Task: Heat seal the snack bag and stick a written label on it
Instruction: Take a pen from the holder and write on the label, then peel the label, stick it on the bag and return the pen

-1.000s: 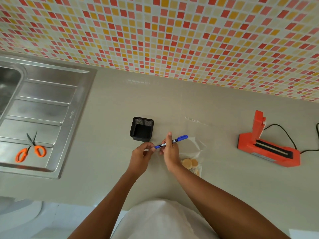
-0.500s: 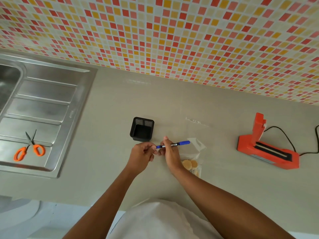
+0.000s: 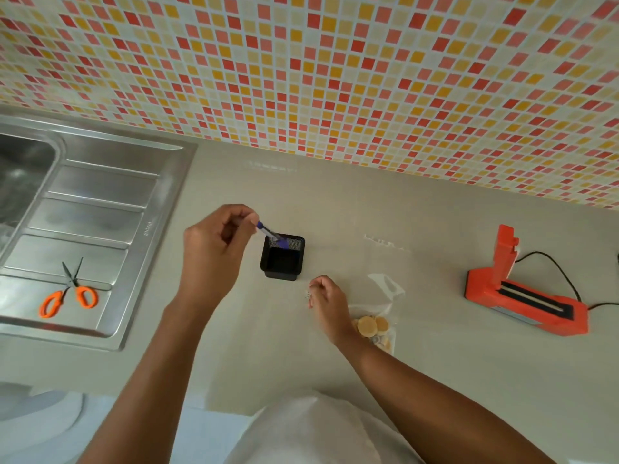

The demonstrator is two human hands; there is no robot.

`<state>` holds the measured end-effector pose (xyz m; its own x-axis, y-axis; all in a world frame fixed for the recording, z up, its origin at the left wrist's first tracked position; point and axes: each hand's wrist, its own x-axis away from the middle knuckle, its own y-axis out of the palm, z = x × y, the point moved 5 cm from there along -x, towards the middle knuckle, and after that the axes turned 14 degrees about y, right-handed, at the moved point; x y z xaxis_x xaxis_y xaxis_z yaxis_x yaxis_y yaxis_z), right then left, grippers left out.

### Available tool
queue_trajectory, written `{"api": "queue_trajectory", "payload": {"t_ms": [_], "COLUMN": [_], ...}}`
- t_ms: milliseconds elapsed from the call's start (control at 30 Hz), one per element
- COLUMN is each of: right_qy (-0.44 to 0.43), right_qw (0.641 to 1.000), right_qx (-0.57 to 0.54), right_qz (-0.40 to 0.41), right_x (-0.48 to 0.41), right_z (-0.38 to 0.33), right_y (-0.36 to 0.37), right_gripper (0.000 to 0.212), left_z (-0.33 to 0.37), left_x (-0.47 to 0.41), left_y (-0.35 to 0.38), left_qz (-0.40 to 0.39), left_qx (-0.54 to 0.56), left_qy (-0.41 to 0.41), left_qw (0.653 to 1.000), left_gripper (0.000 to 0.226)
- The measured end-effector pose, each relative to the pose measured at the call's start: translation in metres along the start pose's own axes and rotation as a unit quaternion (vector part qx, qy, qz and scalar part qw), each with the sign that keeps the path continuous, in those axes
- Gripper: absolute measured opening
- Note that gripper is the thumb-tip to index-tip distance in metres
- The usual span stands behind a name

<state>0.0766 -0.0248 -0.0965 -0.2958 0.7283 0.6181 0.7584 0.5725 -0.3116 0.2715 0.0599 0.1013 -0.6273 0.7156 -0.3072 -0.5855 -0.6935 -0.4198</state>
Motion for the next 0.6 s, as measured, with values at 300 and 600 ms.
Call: {"api": "queue_trajectory", "payload": {"t_ms": [300,600], "right_qy": [0.089,0.106], "right_qw": [0.991,0.987], "right_qx": [-0.100,-0.113], "right_qz": [-0.017,-0.040], "right_x": [-0.012,-0.014], "right_z": [0.000,0.000], "right_y": [-0.014,-0.017], "right_gripper": [0.020,0.016], "left_z": [-0.026,-0.059], "left_x": [0.008,0.029], "left_y": [0.029,0.056], "left_qz": [-0.103,-0.135], "left_qx": [-0.141,-0.181], "left_qy": [0.073,0.043], "left_qw": [0.982,0.973], "left_gripper": [0.009,0.009]}}
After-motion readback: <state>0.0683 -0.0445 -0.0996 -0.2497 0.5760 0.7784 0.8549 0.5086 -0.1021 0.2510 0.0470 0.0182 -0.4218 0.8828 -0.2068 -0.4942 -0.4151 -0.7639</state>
